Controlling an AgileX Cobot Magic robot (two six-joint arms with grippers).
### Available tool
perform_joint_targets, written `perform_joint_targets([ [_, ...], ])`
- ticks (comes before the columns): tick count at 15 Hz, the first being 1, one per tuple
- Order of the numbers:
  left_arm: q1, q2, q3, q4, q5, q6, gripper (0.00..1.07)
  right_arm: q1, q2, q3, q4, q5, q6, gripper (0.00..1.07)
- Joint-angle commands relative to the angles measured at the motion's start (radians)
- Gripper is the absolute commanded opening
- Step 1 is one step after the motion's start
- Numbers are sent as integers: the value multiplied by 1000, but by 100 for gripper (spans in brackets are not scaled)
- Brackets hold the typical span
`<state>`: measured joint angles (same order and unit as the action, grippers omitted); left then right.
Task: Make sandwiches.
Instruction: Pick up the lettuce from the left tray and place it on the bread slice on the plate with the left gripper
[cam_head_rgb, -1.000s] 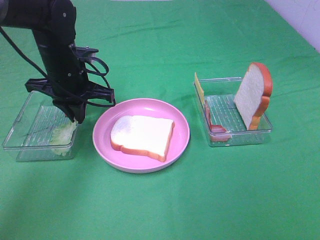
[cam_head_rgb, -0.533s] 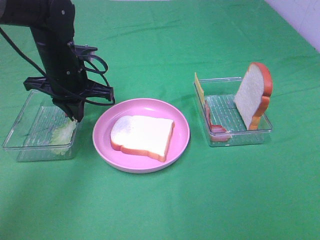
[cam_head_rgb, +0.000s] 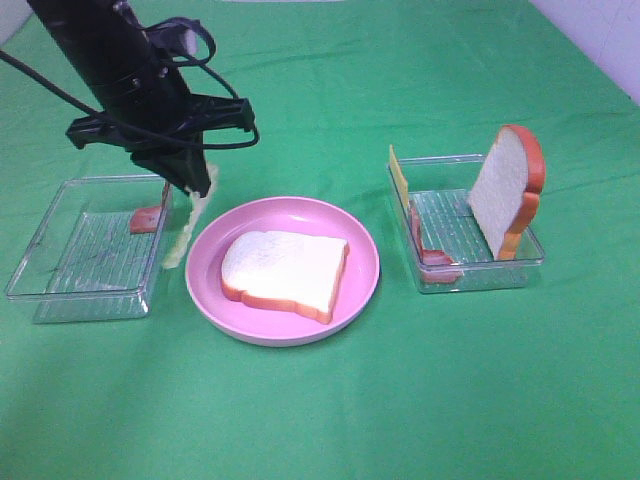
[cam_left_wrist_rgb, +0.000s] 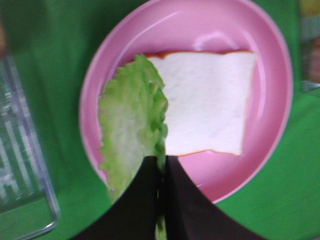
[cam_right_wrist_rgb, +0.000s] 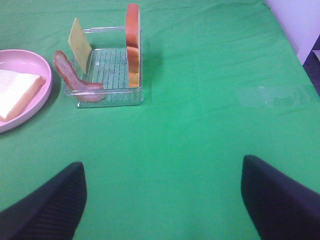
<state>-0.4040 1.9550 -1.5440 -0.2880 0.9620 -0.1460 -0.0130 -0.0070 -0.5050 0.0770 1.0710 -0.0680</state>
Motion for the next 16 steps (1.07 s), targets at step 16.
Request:
perform_joint_targets([
  [16,-164,116,-2,85,-196,-2,0,-4,-12,2,6,-12,-15,79],
])
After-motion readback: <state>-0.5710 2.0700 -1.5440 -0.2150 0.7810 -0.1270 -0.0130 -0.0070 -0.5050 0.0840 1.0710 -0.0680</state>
